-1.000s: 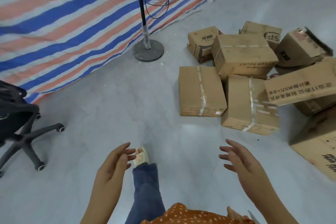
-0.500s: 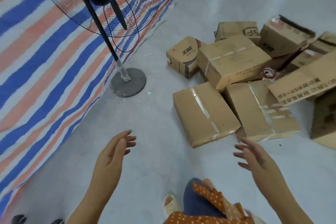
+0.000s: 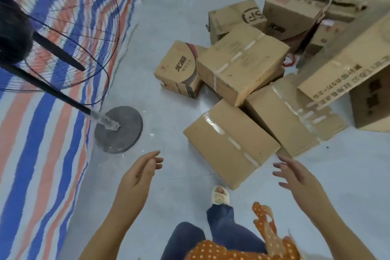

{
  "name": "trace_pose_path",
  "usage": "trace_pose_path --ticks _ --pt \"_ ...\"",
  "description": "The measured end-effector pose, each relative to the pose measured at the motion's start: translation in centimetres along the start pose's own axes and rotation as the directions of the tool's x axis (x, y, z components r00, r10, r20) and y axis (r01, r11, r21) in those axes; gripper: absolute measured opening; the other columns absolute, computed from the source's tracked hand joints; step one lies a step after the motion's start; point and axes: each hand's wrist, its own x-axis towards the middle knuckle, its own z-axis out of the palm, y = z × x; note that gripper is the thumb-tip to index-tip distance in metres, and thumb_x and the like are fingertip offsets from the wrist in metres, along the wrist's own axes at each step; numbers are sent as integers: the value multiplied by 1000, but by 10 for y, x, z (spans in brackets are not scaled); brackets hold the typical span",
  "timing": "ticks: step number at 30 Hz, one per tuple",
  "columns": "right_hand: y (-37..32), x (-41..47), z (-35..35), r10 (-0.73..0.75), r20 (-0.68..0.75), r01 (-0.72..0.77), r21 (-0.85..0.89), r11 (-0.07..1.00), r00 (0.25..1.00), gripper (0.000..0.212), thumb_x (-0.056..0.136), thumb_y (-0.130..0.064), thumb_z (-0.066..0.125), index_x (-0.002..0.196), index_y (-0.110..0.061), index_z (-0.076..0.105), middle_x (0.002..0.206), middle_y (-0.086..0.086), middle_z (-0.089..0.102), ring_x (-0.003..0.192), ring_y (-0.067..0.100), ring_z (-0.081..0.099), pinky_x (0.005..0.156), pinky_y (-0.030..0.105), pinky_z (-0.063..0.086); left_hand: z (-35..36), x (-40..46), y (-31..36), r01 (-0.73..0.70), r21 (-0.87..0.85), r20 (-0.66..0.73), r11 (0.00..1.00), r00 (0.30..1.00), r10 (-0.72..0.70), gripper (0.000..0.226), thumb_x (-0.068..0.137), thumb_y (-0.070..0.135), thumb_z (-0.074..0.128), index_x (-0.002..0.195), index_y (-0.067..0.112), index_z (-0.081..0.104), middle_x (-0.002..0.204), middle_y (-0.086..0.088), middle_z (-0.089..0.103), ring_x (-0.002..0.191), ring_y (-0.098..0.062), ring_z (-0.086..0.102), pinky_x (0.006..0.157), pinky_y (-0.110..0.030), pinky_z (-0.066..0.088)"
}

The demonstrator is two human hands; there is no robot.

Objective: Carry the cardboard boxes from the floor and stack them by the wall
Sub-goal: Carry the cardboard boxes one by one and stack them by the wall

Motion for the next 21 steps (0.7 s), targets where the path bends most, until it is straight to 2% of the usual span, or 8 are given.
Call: trace_pose_path --ticks 3,5,10,12,14,17,19,21 --pt "-11 33 4 62 -69 -65 -40 997 996 30 100 -29 42 127 -24 51 113 -4 62 102 15 62 94 38 50 11 70 0 32 75 113 997 993 -41 22 98 32 40 109 37 58 103 15 66 94 2 63 85 -21 48" --pt "-11 50 8 129 -103 -133 -33 991 986 31 100 -27 41 129 -22 51 116 -1 61 105 19 61 98 44 48 26 113 -3 19 151 197 988 979 -49 22 100 24 42 110 35 58 104 15 65 94 6 62 85 -20 47" --pt "31 101 36 305 -188 -281 142 949 934 25 100 -22 42 121 -26 55 112 -5 64 100 10 63 87 33 51 76 233 -37 29 323 417 946 893 -170 25 101 23 40 119 25 58 108 5 65 103 -10 61 94 -31 46" --pt "67 132 60 412 -191 -372 213 903 891 23 100 -20 42 119 -26 55 112 -4 65 99 9 63 84 32 50 102 286 -71 50 386 453 921 859 -237 21 101 22 41 114 25 57 106 4 64 106 -18 61 91 -31 46" --pt "120 163 86 527 -207 -469 270 841 824 23 100 -18 42 118 -23 55 114 2 64 99 14 63 85 36 50 136 338 -110 62 446 463 893 837 -290 14 100 27 44 98 30 57 102 1 62 105 -25 60 86 -35 45" --pt "204 207 127 661 -248 -574 342 744 708 29 100 -17 43 126 -15 53 122 11 60 101 22 60 91 42 49 191 407 -173 -31 544 461 838 846 -269 15 81 43 37 71 33 42 90 -8 55 87 -25 55 84 -45 45" --pt "254 237 155 708 -280 -631 323 705 648 38 99 -20 42 136 -15 46 132 11 54 109 26 56 99 45 45 225 441 -220 -94 608 463 788 849 -256 13 76 40 33 68 31 39 93 -13 54 90 -24 52 82 -41 41" --pt "298 262 183 732 -297 -683 267 680 613 47 99 -25 41 145 -15 34 146 8 43 126 29 47 106 43 37 250 467 -272 -142 691 444 708 857 -262 20 86 36 37 82 26 54 108 -21 57 104 -31 53 85 -36 37"
